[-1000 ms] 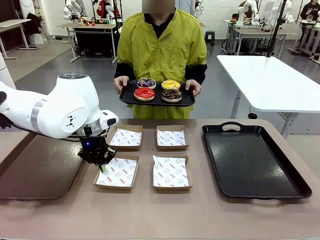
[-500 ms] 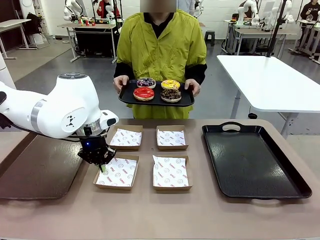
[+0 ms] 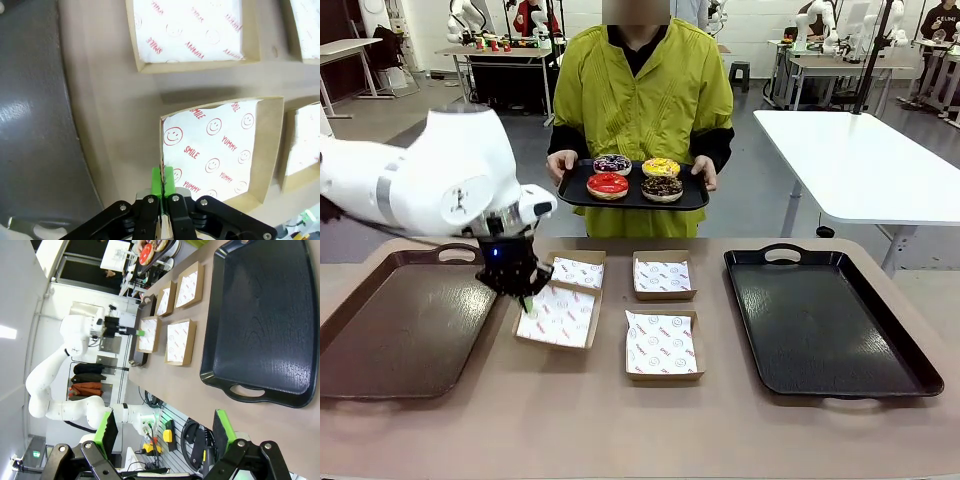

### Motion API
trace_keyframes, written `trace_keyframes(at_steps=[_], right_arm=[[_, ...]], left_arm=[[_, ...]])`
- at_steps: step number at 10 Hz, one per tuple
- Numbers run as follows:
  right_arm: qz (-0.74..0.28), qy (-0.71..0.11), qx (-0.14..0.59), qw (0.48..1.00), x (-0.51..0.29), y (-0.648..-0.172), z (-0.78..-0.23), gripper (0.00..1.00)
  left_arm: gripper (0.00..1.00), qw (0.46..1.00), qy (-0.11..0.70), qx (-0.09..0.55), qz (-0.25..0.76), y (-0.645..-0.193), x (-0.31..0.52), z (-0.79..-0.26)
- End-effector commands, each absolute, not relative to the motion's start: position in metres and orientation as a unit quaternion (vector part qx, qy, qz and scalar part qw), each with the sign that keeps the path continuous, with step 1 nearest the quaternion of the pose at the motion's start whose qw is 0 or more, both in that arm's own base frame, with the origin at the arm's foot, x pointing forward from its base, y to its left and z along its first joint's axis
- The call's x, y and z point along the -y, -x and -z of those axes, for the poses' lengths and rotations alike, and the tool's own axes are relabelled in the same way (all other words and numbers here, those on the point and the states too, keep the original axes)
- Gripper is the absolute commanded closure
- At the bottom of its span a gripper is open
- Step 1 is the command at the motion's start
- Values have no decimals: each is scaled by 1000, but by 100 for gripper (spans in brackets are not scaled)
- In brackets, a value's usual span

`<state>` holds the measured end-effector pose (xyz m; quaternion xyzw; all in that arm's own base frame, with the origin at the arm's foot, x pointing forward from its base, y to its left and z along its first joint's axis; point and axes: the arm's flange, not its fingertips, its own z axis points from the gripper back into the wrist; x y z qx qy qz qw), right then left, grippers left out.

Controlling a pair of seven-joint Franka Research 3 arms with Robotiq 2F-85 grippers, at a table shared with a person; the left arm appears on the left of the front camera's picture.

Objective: Individually package the donuts and arrange them on the tray.
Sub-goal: Pick up one Paper togo box, then place the picked Paper togo box on the Handle tray while simultaneously picking up another Paper togo box from the table with the other hand.

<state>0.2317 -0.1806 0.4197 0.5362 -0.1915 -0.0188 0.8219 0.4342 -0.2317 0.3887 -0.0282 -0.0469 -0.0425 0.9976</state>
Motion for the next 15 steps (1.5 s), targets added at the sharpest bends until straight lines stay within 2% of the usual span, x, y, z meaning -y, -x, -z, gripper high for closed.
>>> trace_keyframes(at_steps=[1,4,8,15], right_arm=[[14,-542,201,816,181,-233,-419,0],[14,-542,201,816,181,-233,-419,0],[14,-542,201,816,181,-233,-419,0],[14,-542,201,816,181,-233,-419,0]], left_arm=[[99,997,22,62,27,-437,239,-433],[99,998,12,64,-1,-466,237,-484],[99,998,22,46,-35,-515,231,-487],[99,998,33,53,-19,-503,225,-489]])
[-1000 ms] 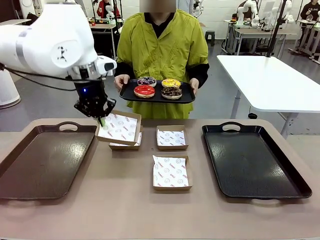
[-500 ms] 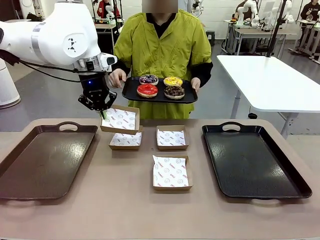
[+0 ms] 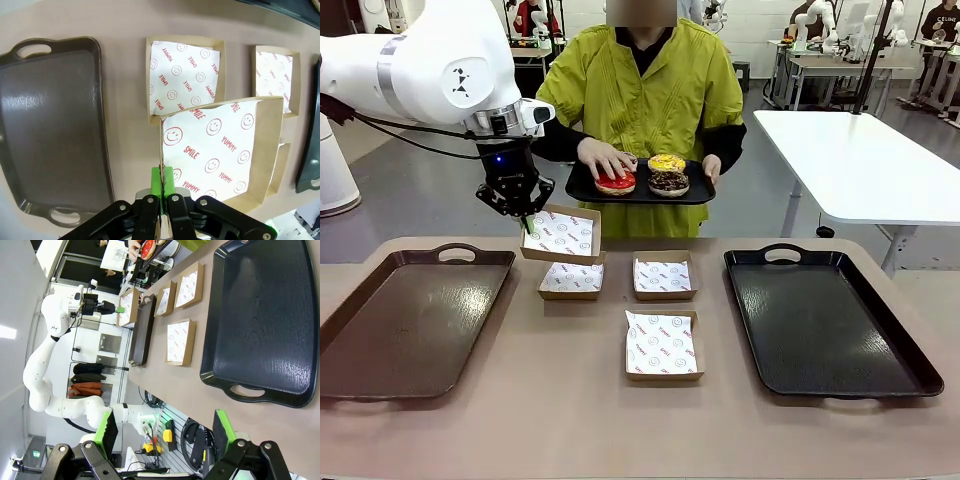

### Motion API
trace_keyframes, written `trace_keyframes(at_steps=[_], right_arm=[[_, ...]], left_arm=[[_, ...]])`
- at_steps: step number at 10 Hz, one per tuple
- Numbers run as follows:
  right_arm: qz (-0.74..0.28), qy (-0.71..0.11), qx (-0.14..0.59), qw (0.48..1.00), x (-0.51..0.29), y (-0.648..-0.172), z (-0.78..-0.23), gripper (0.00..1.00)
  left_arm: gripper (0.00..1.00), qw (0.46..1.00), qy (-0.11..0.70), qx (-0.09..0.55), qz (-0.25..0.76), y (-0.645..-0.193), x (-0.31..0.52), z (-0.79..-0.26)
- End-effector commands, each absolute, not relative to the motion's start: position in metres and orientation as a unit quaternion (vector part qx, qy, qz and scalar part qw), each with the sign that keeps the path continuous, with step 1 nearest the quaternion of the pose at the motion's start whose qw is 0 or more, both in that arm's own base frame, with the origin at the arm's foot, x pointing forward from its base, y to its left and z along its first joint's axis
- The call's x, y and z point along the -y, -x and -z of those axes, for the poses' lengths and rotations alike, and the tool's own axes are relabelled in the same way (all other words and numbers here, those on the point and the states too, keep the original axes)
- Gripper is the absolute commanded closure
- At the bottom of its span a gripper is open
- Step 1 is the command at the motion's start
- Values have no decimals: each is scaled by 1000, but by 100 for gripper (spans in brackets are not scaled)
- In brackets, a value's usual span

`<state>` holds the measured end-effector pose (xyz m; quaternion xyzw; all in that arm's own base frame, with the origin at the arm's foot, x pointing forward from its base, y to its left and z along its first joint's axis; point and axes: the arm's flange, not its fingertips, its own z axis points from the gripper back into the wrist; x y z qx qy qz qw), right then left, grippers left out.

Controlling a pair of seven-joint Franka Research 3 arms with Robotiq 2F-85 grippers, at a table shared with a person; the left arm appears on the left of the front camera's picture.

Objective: Individually package the donuts and arrange them on the tray.
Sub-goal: Place the picked Paper togo box on the Handle tray while simultaneously picking up another Paper togo box from the table with the other hand.

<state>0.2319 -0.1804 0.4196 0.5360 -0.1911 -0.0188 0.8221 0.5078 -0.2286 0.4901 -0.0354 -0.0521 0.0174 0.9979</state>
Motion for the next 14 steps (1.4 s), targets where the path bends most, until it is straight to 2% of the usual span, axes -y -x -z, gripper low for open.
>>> trace_keyframes(at_steps=[1,14], right_arm=[[14,-542,201,816,181,-233,-419,0],[14,-542,201,816,181,-233,-419,0]], left_arm=[[99,998,33,53,-19,-503,225,-489],[99,998,33,53,-19,-503,225,-489]])
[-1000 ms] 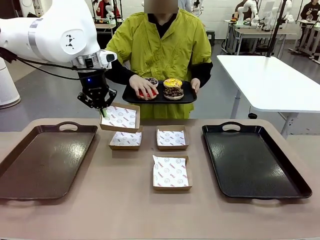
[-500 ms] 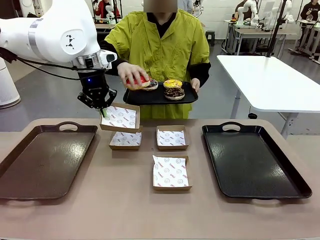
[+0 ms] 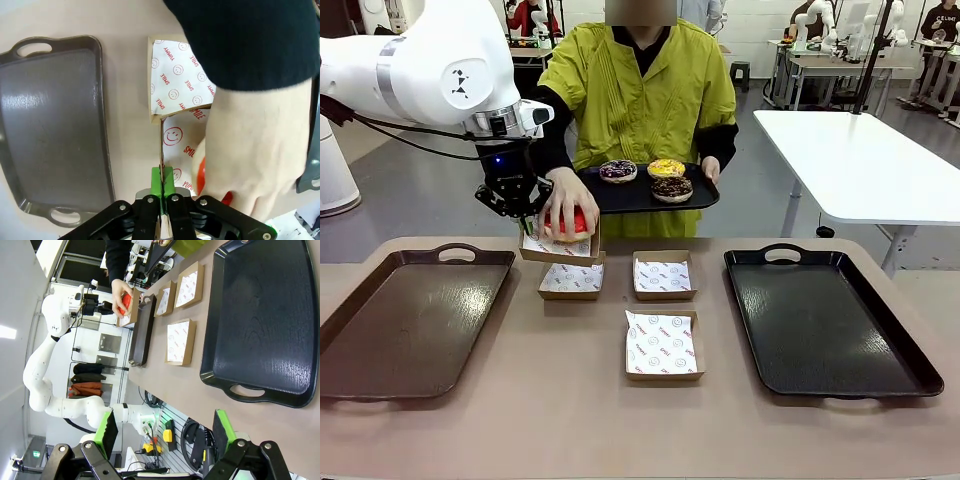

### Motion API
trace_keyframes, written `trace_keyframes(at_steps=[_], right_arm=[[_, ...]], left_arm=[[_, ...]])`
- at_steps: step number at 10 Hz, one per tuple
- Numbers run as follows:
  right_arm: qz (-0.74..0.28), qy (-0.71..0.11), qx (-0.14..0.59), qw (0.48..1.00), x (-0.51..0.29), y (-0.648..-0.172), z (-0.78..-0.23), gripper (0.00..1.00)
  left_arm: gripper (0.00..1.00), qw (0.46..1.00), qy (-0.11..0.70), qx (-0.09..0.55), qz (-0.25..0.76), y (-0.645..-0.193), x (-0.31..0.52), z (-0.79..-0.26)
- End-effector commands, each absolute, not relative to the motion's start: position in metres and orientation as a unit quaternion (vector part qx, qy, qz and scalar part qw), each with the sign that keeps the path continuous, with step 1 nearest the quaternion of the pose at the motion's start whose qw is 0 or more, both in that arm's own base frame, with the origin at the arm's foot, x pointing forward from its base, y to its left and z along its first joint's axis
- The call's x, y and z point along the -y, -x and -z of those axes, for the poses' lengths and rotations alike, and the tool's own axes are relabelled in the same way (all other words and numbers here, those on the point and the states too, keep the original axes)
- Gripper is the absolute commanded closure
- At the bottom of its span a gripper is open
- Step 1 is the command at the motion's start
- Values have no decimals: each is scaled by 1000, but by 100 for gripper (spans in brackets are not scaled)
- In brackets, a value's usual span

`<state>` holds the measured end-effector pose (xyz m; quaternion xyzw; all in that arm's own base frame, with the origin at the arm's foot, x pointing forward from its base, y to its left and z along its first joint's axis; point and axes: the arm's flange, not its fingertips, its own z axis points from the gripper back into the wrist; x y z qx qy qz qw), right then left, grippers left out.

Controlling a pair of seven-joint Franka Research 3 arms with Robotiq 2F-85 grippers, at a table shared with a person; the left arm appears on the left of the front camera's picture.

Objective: Individually package the donuts and arrange them on the tray.
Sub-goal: Place the picked Paper togo box on the Handle tray while simultaneously picking up another Paper togo box from the table with the other hand.

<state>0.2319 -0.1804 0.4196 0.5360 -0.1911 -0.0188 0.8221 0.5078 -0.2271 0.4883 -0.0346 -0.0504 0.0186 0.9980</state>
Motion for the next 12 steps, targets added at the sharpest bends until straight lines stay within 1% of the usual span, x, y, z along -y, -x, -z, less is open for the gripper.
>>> trace_keyframes(at_steps=[1,8,9,10,12], right_arm=[[14,-542,201,816,181,-233,-419,0],[14,-542,201,816,181,-233,-419,0],[19,-536,191,822,180,-232,-420,0],[42,-518,179,836,178,-242,-429,0],[32,-477,139,867,156,-265,-466,0]], left_arm=[[99,998,33,53,-19,-503,225,-489],[99,998,33,53,-19,-503,225,-489],[99,998,34,50,-18,-508,227,-488],[99,998,37,44,-12,-510,216,-489],[99,998,40,41,19,-499,183,-499]])
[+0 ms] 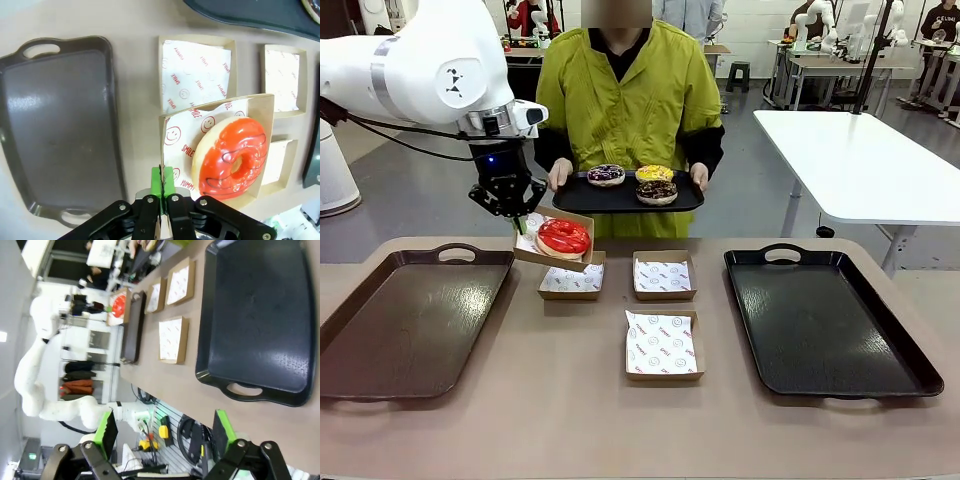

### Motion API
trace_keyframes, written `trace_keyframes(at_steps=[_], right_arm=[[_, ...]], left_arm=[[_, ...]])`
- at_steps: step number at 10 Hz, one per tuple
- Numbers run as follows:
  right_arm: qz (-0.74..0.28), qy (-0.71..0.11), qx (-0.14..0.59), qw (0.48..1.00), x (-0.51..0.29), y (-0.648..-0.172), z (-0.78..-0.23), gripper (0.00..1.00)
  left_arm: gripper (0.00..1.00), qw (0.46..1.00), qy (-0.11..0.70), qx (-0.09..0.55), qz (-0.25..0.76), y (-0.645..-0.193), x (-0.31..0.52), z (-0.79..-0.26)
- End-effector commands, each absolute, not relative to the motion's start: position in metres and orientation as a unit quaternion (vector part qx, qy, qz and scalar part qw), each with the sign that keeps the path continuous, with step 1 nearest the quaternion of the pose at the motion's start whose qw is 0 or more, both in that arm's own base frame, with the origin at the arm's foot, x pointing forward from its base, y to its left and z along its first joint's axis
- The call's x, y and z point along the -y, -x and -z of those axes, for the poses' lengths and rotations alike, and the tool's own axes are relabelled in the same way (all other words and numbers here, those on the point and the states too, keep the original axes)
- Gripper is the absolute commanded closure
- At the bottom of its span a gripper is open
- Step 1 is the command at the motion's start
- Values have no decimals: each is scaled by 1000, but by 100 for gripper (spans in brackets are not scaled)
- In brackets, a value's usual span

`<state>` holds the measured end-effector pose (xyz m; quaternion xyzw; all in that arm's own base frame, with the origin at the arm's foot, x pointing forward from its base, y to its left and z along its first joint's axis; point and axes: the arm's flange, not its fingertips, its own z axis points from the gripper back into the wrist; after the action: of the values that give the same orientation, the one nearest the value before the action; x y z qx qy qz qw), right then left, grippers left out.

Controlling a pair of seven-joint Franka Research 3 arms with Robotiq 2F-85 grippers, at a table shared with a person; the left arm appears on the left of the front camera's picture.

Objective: Individually package the donuts and arrange them on the tray.
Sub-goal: Place the picked Paper togo box on the Handle tray while simultaneously picking up another Paper togo box from the table with the other hand.

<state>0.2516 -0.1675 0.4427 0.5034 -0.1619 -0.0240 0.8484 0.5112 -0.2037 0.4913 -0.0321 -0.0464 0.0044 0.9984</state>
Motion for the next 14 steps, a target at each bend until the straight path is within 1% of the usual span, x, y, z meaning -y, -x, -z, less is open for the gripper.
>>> trace_keyframes(at_steps=[1,2,4,6,8,11,14], right_arm=[[20,-450,112,886,136,-280,-486,0],[3,-417,86,905,107,-297,-505,0],[-17,-361,55,931,52,-323,-520,0],[-25,-282,41,958,-4,-344,-513,0],[-39,-244,34,968,-50,-355,-502,0],[-60,-218,23,974,-99,-352,-485,0],[-68,-233,25,970,-95,-354,-492,0]], left_arm=[[99,998,34,41,40,-485,167,-504],[99,998,34,42,37,-473,148,-508],[99,998,40,46,27,-447,116,-507],[99,998,16,51,30,-418,88,-494],[99,998,21,51,18,-404,66,-478],[99,999,11,34,11,-396,48,-455],[99,1000,18,25,3,-397,54,-459]])
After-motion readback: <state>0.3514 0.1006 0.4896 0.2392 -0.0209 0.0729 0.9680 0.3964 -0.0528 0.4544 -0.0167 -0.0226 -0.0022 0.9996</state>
